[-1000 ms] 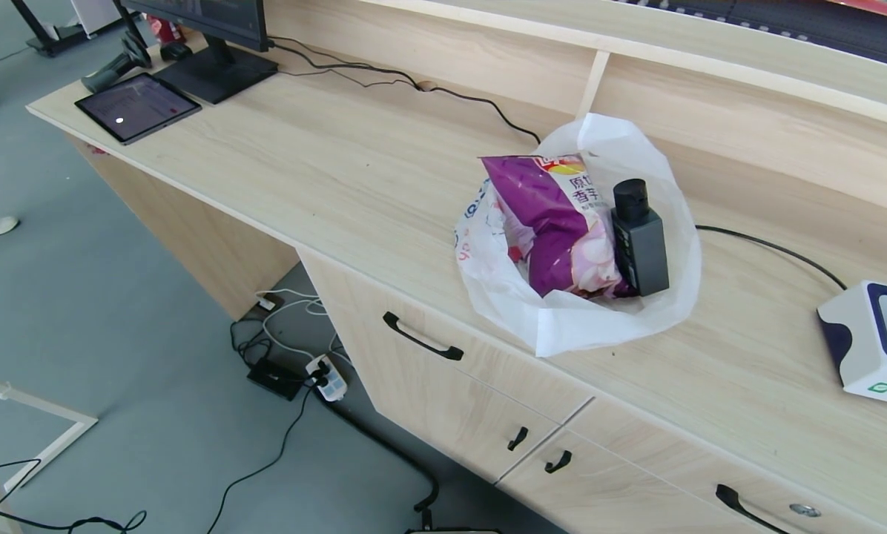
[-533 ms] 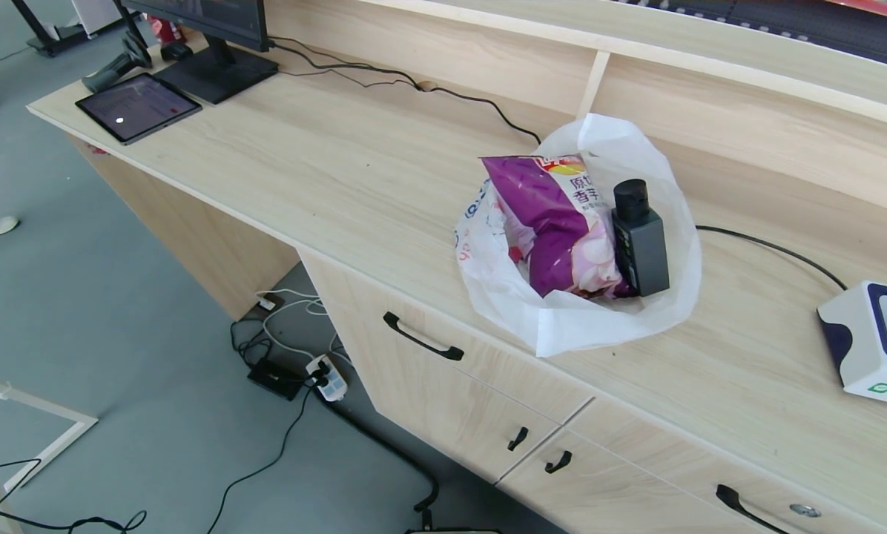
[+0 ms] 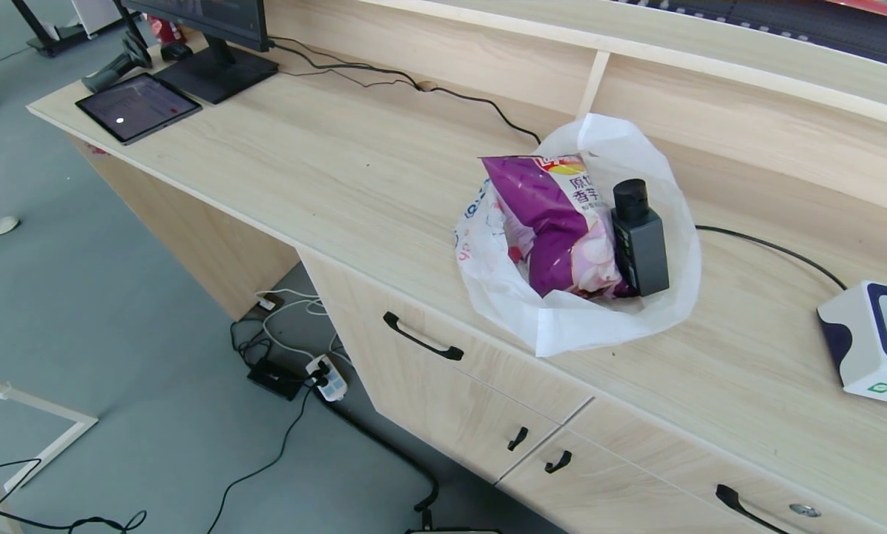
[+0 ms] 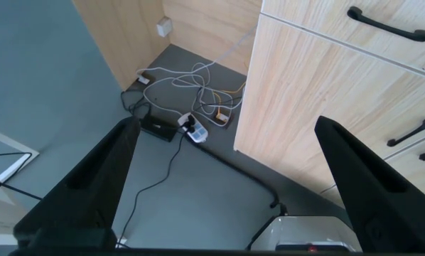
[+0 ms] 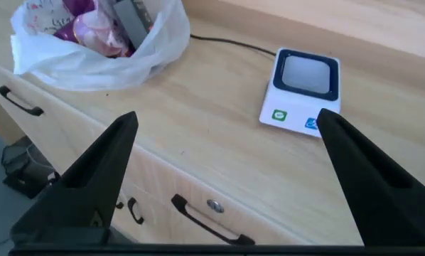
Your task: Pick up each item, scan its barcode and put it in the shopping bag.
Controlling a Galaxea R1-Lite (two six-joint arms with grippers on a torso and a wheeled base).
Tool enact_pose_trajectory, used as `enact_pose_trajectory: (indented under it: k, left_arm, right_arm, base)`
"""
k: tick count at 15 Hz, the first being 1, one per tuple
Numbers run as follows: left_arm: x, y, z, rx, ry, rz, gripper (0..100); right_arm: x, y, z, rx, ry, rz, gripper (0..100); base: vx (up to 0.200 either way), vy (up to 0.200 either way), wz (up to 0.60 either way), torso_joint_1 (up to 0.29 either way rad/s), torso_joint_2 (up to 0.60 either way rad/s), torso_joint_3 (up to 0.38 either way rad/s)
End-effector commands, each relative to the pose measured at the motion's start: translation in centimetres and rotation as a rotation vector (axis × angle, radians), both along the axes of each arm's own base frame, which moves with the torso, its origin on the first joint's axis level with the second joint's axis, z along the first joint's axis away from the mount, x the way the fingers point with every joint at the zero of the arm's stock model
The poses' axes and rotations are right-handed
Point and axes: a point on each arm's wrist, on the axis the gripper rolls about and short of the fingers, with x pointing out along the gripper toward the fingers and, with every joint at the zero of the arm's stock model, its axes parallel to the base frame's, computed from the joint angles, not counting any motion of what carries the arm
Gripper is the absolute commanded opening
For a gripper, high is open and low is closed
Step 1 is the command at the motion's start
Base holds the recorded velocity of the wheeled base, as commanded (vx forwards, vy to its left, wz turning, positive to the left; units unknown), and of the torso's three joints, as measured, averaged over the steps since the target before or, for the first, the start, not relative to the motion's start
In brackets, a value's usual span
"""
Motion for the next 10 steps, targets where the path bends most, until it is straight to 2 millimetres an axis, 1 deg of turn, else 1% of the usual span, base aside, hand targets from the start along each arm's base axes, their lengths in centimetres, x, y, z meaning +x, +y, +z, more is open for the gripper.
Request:
enact_pose_trajectory:
  k: [1, 2, 8, 10]
  left_arm:
    - [0.0, 0.0, 0.0, 0.0, -0.001, 0.0, 100]
    - [0.0, 0.0, 0.0, 0.002, -0.001, 0.0, 100]
    - [0.0, 0.0, 0.0, -0.002, -0.001, 0.002, 100]
    - [0.0, 0.0, 0.0, -0.002, -0.001, 0.002, 100]
  right_arm:
    - [0.35, 0.0, -1.86, 0.003, 0.162, 0.001, 100]
    - [0.35, 0.02, -2.38, 0.015, 0.216, 0.009, 100]
    - [0.35, 0.01, -2.35, 0.068, 0.213, 0.016, 100]
    - [0.35, 0.02, -2.35, 0.057, 0.213, 0.013, 100]
  base:
    - [0.0, 0.0, 0.0, 0.0, 0.0, 0.0]
    - [0.0, 0.0, 0.0, 0.0, 0.0, 0.0]
    - [0.0, 0.0, 0.0, 0.0, 0.0, 0.0]
    - [0.0, 0.0, 0.0, 0.0, 0.0, 0.0]
